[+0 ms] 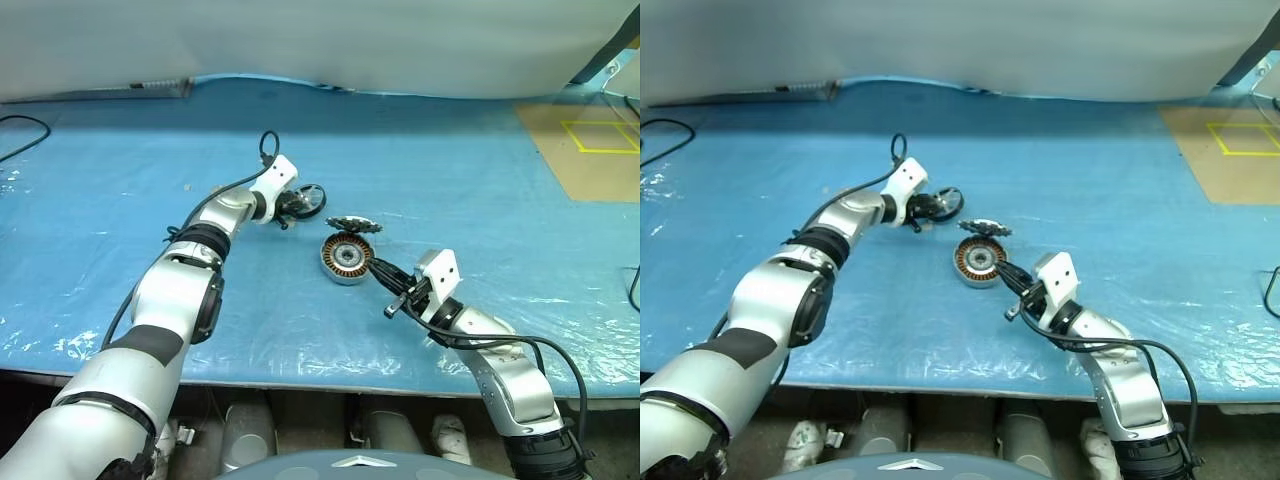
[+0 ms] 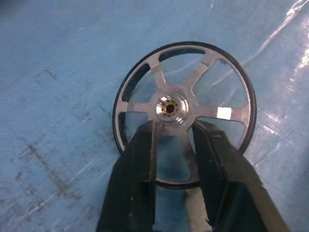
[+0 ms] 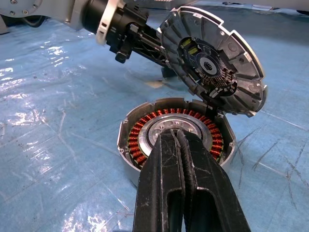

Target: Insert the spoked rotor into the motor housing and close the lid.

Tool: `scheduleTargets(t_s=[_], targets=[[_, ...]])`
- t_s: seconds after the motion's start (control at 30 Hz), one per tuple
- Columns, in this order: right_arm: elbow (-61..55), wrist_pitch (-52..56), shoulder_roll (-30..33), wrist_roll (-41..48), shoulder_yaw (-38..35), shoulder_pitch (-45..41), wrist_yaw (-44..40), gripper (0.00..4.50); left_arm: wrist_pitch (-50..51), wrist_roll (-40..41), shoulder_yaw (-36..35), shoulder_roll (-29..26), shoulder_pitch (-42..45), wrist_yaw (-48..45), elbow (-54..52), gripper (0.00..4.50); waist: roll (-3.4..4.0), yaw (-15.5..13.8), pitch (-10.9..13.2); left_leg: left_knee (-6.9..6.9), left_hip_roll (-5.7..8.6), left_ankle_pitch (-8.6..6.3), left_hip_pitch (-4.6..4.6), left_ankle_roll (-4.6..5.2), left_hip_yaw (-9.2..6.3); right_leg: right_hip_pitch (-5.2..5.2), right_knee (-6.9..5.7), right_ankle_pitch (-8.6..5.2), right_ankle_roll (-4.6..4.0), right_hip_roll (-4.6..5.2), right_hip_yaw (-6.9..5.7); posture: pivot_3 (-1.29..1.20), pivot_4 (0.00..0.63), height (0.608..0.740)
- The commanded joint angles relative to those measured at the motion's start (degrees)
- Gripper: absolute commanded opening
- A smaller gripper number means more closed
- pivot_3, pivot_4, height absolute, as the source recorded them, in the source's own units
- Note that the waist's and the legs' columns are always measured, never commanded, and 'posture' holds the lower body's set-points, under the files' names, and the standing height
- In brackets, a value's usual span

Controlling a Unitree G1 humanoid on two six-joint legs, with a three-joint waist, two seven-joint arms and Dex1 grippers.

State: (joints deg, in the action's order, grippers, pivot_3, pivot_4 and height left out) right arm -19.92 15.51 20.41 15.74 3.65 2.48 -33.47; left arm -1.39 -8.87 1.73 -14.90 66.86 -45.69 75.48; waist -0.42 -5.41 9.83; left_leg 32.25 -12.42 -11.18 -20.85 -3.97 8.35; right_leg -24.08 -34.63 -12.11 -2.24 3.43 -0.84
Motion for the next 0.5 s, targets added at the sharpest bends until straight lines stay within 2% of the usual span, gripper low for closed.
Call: scheduleTargets(t_s=[0.03, 0.13, 0.33, 0.5], targets=[[-2.08, -0.51, 0.31, 1.0, -0.29, -0.1, -0.49, 0.0, -1.36, 0.85, -0.56, -4.21, -0.54, -4.23, -1.43, 0.1, 0.0, -0.04, 0.0, 0.0, 0.0, 0.0, 0.0, 0.0, 0.0, 0.0, 0.0, 0.0, 0.0, 0.0, -0.01, 0.0, 0.15, 0.74], [-2.08, -0.52, 0.44, 1.1, -0.16, 0.15, -0.84, 0.0, -2.39, 1.7, -0.45, -7.47, -1.29, -8.98, -3.44, 0.03, -0.01, -0.19, 0.01, -0.03, 0.0, 0.0, 0.0, 0.0, 0.0, -0.04, 0.07, -0.01, 0.0, 0.02, -0.02, 0.0, 0.15, 0.74], [-1.41, -0.44, 0.66, 1.1, -0.29, -0.06, -1.35, 0.0, -3.77, 3.54, 1.23, -12.87, -8.33, -22.34, -13.22, 0.03, -0.03, -0.18, 0.03, -0.13, -0.05, 0.0, -0.06, -0.01, -0.01, -0.14, 0.12, -0.01, -0.01, 0.04, -0.15, 0.0, 0.15, 0.74], [-1.43, -0.03, 0.92, 1.34, -0.33, 0.26, -1.87, 0.0, 0.92, 6.62, 3.5, -15.84, -20.93, -29.29, -34.02, 0.03, -0.01, 0.03, 0.03, -0.24, -0.13, -0.01, -0.03, -0.02, 0.07, -0.15, 0.1, -0.05, -0.09, 0.04, -0.17, 0.0, 0.15, 0.74]])
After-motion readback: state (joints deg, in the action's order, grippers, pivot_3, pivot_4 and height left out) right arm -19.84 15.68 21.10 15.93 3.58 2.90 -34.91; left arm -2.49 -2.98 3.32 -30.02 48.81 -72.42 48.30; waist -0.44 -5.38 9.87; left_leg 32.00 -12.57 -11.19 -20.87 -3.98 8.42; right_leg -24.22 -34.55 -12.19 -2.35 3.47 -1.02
